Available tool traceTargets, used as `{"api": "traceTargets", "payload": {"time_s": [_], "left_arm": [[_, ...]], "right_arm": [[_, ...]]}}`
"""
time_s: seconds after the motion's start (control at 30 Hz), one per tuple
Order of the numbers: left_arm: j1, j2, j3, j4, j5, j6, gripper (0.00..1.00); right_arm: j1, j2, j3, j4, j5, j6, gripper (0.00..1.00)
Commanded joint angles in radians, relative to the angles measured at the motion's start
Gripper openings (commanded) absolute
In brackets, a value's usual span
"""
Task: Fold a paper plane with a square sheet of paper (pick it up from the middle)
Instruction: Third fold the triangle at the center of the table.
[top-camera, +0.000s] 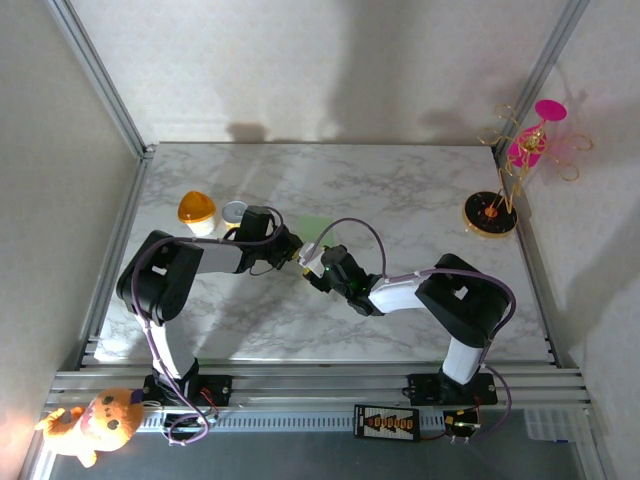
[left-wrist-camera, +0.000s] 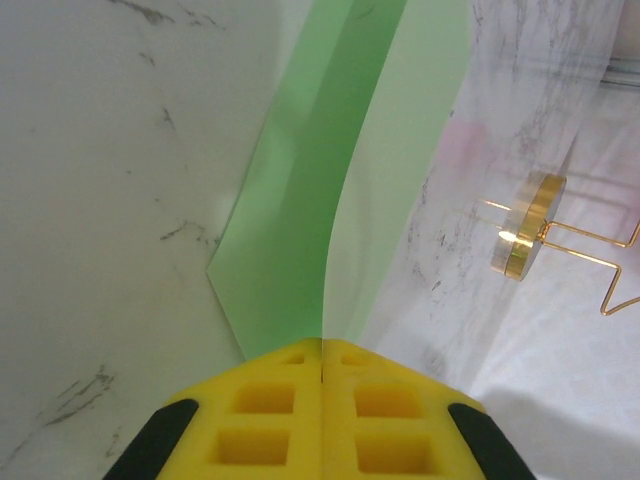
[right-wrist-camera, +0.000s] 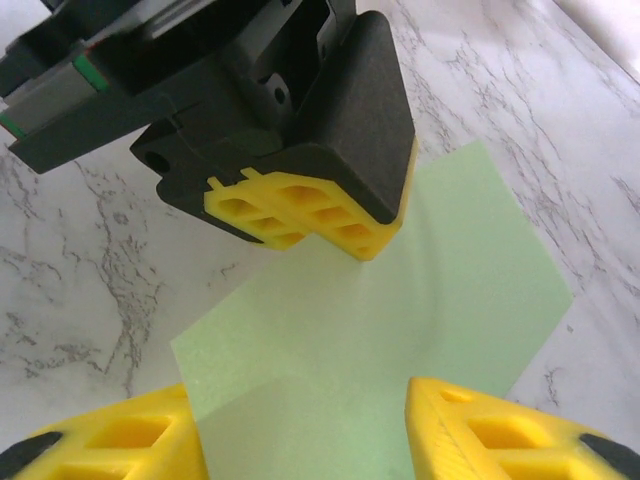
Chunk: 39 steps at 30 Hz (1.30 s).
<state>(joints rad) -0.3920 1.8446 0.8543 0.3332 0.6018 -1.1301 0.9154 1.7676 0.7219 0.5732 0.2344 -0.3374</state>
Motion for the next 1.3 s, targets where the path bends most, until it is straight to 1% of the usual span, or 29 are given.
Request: {"api": "traceTargets", "payload": {"time_s": [0.0, 0.23, 0.3, 0.37, 0.47, 0.57, 0.7, 0.83, 0.93, 1.07, 1.27], "left_arm": [[-0.008, -0.025, -0.012, 0.017, -0.014, -0.008, 0.0], [-0.01, -0.027, -0.016, 0.017, -0.016, -0.008, 0.0], [-0.009, -0.028, -0.017, 0.017, -0.016, -0.008, 0.0], [-0.009, -0.031, -0.017, 0.013, -0.019, -0.007, 0.01], [-0.003, -0.047, -0.017, -0.002, -0.036, 0.01, 0.09], [0.022, -0.08, -0.027, -0.077, -0.075, 0.044, 0.19], [0.061, -0.139, -0.034, -0.151, -0.124, 0.109, 0.3], [0.066, -0.175, -0.002, -0.214, -0.158, 0.185, 0.35], [0.046, -0.162, 0.037, -0.236, -0.152, 0.227, 0.36], [0.001, -0.096, 0.093, -0.259, -0.149, 0.253, 0.35], [-0.03, 0.001, 0.167, -0.294, -0.167, 0.281, 0.29]], "right_arm": [[0.01, 0.009, 0.021, 0.035, -0.009, -0.007, 0.46], [0.009, 0.004, 0.025, 0.034, -0.033, 0.016, 0.4], [0.009, 0.004, 0.025, 0.033, -0.041, 0.02, 0.36], [0.011, 0.003, 0.025, 0.025, -0.051, 0.023, 0.29], [0.01, -0.001, 0.019, 0.011, -0.071, 0.027, 0.2], [0.009, -0.009, 0.008, -0.012, -0.105, 0.043, 0.14], [0.009, -0.026, -0.008, -0.053, -0.18, 0.083, 0.1], [0.006, -0.04, -0.023, -0.083, -0.264, 0.142, 0.09], [0.001, -0.051, -0.04, -0.087, -0.31, 0.181, 0.08], [-0.007, -0.069, -0.062, -0.088, -0.364, 0.225, 0.08], [-0.031, -0.101, -0.097, -0.081, -0.452, 0.273, 0.08]]}}
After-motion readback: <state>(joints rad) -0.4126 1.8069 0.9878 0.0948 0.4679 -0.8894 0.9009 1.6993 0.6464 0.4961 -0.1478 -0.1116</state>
